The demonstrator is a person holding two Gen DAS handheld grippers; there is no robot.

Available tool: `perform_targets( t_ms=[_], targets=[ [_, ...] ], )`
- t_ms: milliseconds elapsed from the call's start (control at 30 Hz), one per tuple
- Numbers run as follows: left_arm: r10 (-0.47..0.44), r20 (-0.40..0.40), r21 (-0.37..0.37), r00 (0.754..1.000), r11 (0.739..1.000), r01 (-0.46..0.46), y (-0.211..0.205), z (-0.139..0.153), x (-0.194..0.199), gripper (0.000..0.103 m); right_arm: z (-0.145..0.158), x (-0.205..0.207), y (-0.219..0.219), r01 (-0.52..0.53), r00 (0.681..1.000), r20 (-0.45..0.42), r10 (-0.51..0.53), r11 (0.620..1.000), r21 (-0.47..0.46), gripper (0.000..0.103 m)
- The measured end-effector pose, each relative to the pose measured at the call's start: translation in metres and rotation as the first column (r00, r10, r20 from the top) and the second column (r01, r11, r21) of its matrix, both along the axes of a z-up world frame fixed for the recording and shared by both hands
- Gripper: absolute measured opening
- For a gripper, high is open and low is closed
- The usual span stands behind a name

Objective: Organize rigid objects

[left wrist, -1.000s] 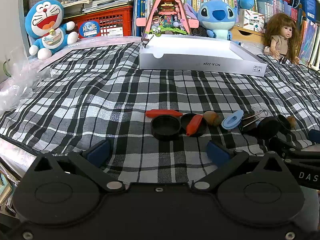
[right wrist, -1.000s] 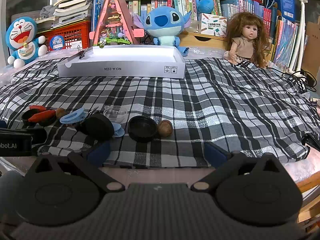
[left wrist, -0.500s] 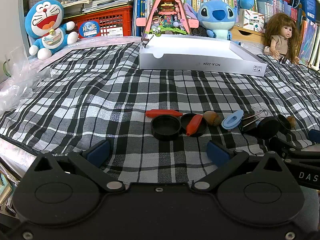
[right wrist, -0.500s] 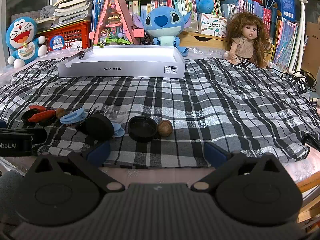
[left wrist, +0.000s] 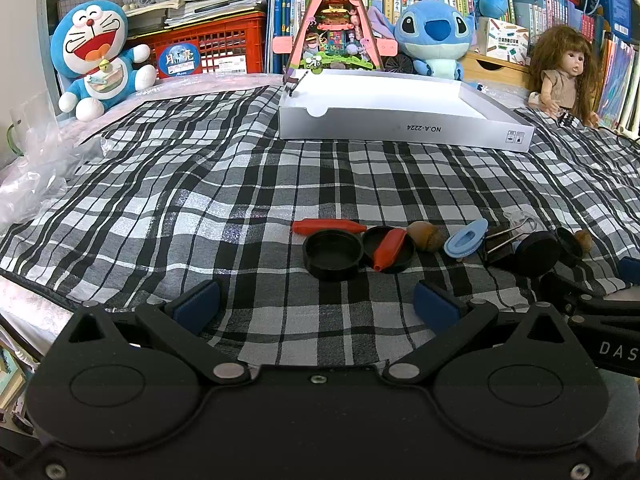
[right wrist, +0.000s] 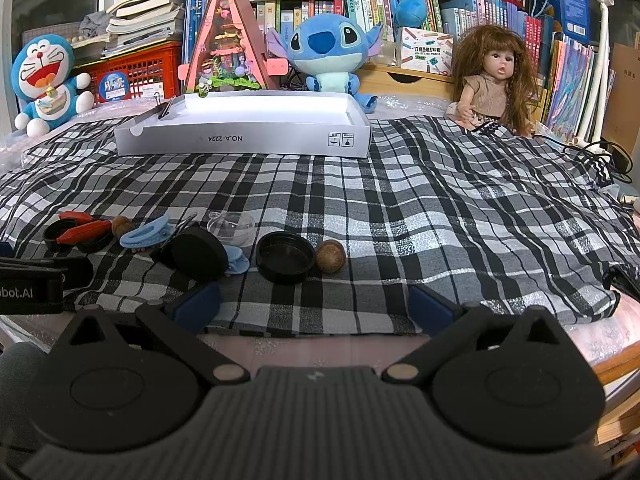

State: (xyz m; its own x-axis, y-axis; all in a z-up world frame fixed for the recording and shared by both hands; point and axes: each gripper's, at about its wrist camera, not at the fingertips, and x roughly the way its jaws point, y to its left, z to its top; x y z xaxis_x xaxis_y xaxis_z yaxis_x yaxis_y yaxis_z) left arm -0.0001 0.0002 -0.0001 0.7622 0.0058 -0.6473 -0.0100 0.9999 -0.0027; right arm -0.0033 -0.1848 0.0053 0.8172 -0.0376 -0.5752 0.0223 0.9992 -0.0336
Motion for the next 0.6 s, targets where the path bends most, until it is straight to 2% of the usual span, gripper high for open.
perform_targets(
  t_ms=[167, 600],
  targets=[
    [-0.013, 0.010, 0.000, 1.000, 1.000, 0.013, 0.0025, -0.0024, 0.0016, 0.103, -0.0015, -0.0040, -0.0011, 0.000, 1.000, 0.022, 0.000, 1.000, 0.007, 0.103],
    [-0.009, 0.016, -0.004, 1.000, 1.000, 0.009, 0.0074, -0.0001, 0.0024, 0.103, 0.0021, -0.0021, -0.0024, -0.012, 1.000, 0.016, 0.012, 1.000, 0.021, 0.103]
  ],
)
